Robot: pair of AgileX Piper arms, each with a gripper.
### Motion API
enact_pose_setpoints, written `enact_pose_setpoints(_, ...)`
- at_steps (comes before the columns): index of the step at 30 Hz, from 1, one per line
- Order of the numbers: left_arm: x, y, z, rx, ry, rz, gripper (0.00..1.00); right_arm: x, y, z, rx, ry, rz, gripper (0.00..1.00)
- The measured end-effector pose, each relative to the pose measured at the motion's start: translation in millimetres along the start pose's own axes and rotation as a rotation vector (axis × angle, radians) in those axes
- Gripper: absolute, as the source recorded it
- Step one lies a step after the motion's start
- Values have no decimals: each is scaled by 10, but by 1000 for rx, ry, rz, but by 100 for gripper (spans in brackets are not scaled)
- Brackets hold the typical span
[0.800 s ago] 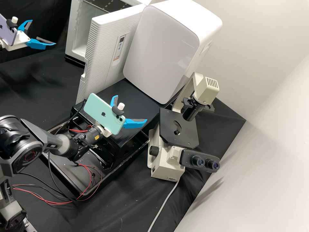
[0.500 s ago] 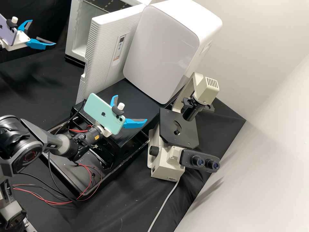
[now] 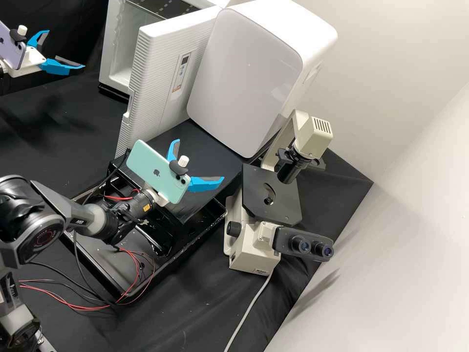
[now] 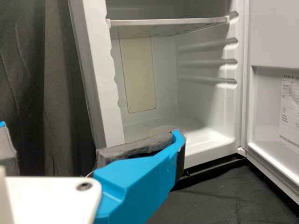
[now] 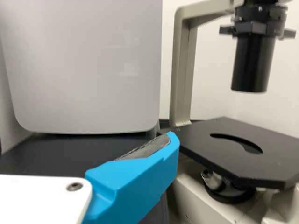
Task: Close the incubator door
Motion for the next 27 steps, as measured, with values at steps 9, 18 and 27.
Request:
enact_pose_setpoints(9, 0, 0, 0, 0, 0, 0, 100, 98, 122, -123, -11, 64, 29, 0)
enact_pose_setpoints(18, 0, 0, 0, 0, 0, 0, 100, 450, 353, -416, -37, 191, 110, 0)
enact_pose_setpoints(27, 0, 0, 0, 0, 0, 0, 100, 918, 353, -748, -95, 265, 92, 0)
